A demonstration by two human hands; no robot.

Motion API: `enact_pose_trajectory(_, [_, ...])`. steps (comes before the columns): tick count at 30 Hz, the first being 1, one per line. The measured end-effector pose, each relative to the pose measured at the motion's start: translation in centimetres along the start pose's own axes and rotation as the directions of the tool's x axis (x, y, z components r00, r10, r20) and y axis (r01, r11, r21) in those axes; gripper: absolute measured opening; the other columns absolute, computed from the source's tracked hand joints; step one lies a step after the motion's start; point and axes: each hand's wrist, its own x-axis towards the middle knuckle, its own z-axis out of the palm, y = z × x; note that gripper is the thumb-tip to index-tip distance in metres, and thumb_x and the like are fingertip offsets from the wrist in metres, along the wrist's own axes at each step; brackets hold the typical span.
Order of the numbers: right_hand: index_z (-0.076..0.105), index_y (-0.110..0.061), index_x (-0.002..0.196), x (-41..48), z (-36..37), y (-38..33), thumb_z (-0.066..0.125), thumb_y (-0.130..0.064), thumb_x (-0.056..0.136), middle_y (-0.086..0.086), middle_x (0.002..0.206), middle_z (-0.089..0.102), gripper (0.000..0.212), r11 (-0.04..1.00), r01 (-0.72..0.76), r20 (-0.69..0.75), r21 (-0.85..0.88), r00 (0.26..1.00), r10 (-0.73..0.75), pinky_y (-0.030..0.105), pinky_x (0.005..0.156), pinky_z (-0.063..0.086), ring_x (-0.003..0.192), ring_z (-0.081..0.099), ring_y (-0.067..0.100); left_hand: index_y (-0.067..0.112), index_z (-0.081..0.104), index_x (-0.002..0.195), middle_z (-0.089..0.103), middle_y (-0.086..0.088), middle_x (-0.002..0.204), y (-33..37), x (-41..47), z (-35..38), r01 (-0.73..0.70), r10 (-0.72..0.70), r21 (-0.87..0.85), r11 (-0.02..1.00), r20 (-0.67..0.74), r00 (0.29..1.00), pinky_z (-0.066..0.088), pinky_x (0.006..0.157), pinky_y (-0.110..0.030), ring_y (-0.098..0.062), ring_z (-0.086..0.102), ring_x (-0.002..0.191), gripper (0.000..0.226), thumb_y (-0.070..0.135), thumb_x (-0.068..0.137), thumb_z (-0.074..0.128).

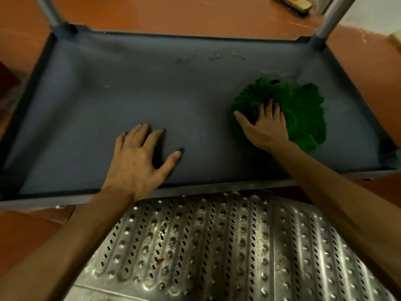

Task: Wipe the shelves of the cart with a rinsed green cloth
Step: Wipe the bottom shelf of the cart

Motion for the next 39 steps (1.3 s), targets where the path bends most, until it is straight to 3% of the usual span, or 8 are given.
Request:
enact_pose_trajectory(8, [-0.003, -0.017, 0.16, 0.8, 1.9, -8.2, 0.028, -0.077, 0.093, 0.005, 0.168, -0.01, 0.096, 0.973, 0.23, 0.065, 0.021, 0.971, -0.231, 0.04, 0.124, -0.008, 0.154, -0.011, 0.022, 0.014, 0.03, 0.157, 0.015, -0.023, 0.167, 0.3, -0.2, -0.8, 0.028, -0.031, -0.032, 0.999, -0.069, 0.997, 0.015, 0.125, -0.055, -0.038, 0.01, 0.156, 0.09, 0.073, 0.091, 0.043])
enact_pose_trajectory(12, [0.002, -0.017, 0.16, 0.2, 2.3, -12.9, 0.032, -0.066, 0.097, 0.004, 0.169, -0.003, 0.085, 0.941, 0.336, 0.094, 0.03, 0.937, -0.338, 0.038, 0.123, -0.006, 0.154, -0.008, 0.02, 0.01, 0.029, 0.158, 0.014, -0.025, 0.167, 0.4, 0.0, -0.7, -0.012, 0.006, -0.038, 0.999, -0.137, 0.991, 0.02, 0.123, -0.059, -0.039, 0.007, 0.156, 0.089, 0.068, 0.093, 0.049])
enact_pose_trajectory(18, [0.003, -0.024, 0.16, -3.4, 4.5, -18.0, 0.018, -0.049, 0.104, -0.006, 0.168, -0.001, 0.063, 0.76, 0.644, 0.213, 0.089, 0.733, -0.646, 0.035, 0.125, -0.003, 0.154, -0.007, 0.01, 0.006, 0.031, 0.157, 0.018, -0.024, 0.166, 0.3, -0.3, -1.1, 0.023, -0.043, -0.09, 0.996, -0.228, 0.973, 0.022, 0.122, -0.057, -0.037, 0.011, 0.156, 0.081, 0.063, 0.1, 0.037])
enact_pose_trajectory(25, [0.018, -0.03, 0.159, -7.0, 3.9, -16.7, 0.025, -0.04, 0.109, -0.01, 0.165, 0.021, 0.051, 0.647, 0.682, 0.197, 0.341, 0.622, -0.758, 0.033, 0.125, 0.007, 0.15, 0.012, 0.0, 0.012, 0.025, 0.16, 0.014, -0.021, 0.168, 0.7, -1.6, -1.4, 0.038, -0.055, -0.132, 0.991, -0.129, 0.99, 0.015, 0.123, -0.058, -0.033, 0.009, 0.157, 0.09, 0.075, 0.096, 0.023])
enact_pose_trajectory(30, [0.028, -0.036, 0.155, -9.0, 4.6, -14.1, 0.028, -0.035, 0.109, -0.016, 0.164, 0.022, 0.046, 0.591, 0.724, 0.182, 0.356, 0.567, -0.803, 0.033, 0.125, 0.007, 0.15, 0.01, -0.005, 0.014, 0.021, 0.161, 0.013, -0.015, 0.169, 1.5, -3.5, -0.9, 0.045, -0.063, -0.203, 0.978, -0.086, 0.994, 0.012, 0.125, -0.056, -0.028, 0.007, 0.158, 0.09, 0.076, 0.095, 0.023])
enact_pose_trajectory(35, [0.028, -0.037, 0.155, -8.5, 4.7, -13.6, 0.015, -0.062, 0.097, -0.013, 0.166, 0.012, 0.064, 0.679, 0.704, 0.171, 0.207, 0.658, -0.734, 0.032, 0.125, -0.003, 0.15, -0.003, -0.003, 0.015, 0.025, 0.159, 0.017, -0.018, 0.168, 0.1, -4.0, -1.9, 0.308, -0.346, -0.24, 0.921, -0.134, 0.929, 0.01, 0.125, -0.057, -0.032, 0.01, 0.156, 0.082, 0.068, 0.097, 0.015])
enact_pose_trajectory(39, [0.013, -0.04, 0.158, -7.5, 4.2, -14.4, 0.009, -0.084, 0.085, -0.014, 0.167, -0.005, 0.085, 0.693, 0.709, 0.251, 0.131, 0.653, -0.715, 0.036, 0.124, -0.009, 0.15, -0.016, -0.001, 0.016, 0.028, 0.158, 0.017, -0.021, 0.167, -6.4, -5.5, -3.8, 0.362, -0.348, 0.129, 0.923, -0.119, 0.93, 0.009, 0.123, -0.061, -0.038, 0.01, 0.155, 0.077, 0.061, 0.097, 0.018])
